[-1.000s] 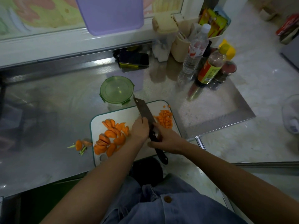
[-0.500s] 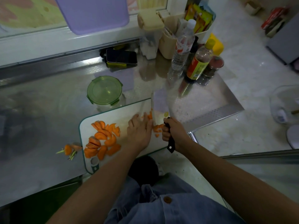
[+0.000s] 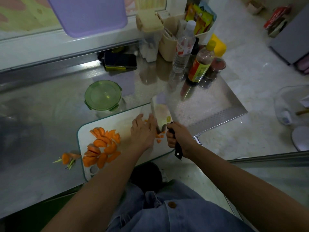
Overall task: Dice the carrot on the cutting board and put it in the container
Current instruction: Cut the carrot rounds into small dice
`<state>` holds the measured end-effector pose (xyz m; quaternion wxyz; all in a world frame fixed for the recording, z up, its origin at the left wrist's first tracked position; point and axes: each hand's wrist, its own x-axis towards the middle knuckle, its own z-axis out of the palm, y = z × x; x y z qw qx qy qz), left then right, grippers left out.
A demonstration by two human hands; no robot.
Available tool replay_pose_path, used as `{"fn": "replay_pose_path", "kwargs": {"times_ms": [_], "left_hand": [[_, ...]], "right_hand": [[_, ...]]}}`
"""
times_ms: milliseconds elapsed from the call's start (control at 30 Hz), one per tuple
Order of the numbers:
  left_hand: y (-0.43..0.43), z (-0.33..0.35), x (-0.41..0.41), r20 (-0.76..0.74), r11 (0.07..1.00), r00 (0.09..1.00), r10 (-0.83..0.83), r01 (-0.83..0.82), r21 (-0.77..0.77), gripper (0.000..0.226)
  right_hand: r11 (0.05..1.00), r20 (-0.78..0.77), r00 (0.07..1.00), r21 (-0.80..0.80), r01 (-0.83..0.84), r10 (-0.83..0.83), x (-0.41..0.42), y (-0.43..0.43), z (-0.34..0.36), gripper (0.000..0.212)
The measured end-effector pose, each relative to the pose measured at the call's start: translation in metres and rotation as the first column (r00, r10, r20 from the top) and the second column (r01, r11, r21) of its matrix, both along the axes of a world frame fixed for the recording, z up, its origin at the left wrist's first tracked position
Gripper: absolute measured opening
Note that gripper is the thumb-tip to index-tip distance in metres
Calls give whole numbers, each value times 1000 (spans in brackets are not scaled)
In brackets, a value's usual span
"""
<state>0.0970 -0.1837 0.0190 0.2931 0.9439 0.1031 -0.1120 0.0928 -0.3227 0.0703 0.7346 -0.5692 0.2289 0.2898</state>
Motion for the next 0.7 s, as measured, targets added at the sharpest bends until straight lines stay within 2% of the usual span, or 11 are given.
{"fn": "replay_pose_path", "kwargs": {"times_ms": [100, 233, 300, 400, 533, 700], "left_hand": [[5, 1, 1, 19, 997, 997, 78, -78, -19, 51], [18, 0, -2, 94, 999, 995, -17, 14, 36, 40], [31, -1, -9, 128, 998, 992, -9, 2, 61, 37], [53, -6, -22, 146, 990, 987, 73, -89, 108, 60], [73, -13, -40, 119, 964, 992, 45, -74, 254, 59], [77, -14, -54, 177, 957, 982, 71, -117, 266, 50]], "right_hand": [[1000, 29, 999, -18, -26, 26, 2, -2, 5, 24], [994, 60, 993, -37, -99, 101, -1, 1, 1, 23], [985, 102, 982, -83, -151, 159, -5, 3, -6, 23], [940, 181, 939, -234, -246, 291, -16, 3, -22, 23], [811, 223, 830, -447, -378, 510, -22, -4, -40, 20], [581, 134, 665, -631, -514, 734, -9, -31, -41, 15]]}}
